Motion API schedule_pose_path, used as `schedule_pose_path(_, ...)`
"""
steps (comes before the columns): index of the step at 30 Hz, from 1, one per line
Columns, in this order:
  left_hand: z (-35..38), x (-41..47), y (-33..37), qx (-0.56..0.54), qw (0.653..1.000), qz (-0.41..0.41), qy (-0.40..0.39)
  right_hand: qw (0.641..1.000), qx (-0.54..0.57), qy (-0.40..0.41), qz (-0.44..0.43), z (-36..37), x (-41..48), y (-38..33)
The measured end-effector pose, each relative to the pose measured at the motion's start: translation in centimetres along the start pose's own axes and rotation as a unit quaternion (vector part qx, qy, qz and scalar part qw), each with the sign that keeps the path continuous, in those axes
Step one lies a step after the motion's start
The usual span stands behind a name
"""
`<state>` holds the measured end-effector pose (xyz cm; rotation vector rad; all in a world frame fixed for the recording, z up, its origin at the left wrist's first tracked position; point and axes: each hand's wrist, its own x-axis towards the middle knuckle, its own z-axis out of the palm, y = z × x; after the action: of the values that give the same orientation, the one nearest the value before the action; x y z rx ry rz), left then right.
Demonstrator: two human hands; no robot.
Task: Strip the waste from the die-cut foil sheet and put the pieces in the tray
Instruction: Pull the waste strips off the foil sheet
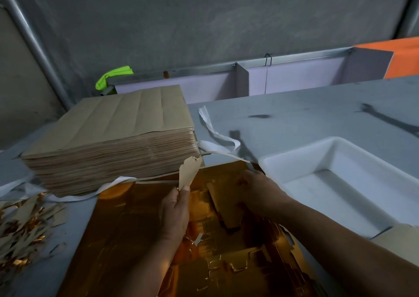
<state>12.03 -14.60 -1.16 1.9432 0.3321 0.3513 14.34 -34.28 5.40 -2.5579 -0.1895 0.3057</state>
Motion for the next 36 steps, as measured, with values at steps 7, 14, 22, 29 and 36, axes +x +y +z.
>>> schedule_pose_path(7, 0.0, 0.1, 0.0, 0.016, 1.0, -0.01, -0.006, 0.997, 0.053, 0.052, -0.023, 0.0, -0.3, -0.3)
schedule_pose_path(14, 0.2, 0.2, 0.1, 0.017, 1.0, -0.022, -0.014, 0.976, 0.212, 0.001, -0.04, 0.4, -0.7, -0.6)
schedule_pose_path(22, -1.2, 0.2, 0.7, 0.073, 0.994, 0.048, -0.06, 0.944, 0.322, -0.049, -0.055, 0.0, -1.3, -1.2)
schedule_pose_path(29, -1.9, -1.1, 1.3, 0.122, 0.978, 0.126, -0.111, 0.915, 0.38, -0.109, -0.082, 0.0, -1.5, -1.1)
schedule_pose_path(36, -2.8, -1.7, 1.8, 0.031, 0.979, 0.078, -0.184, 0.942, 0.305, -0.115, -0.074, 0.2, -1.5, -1.1)
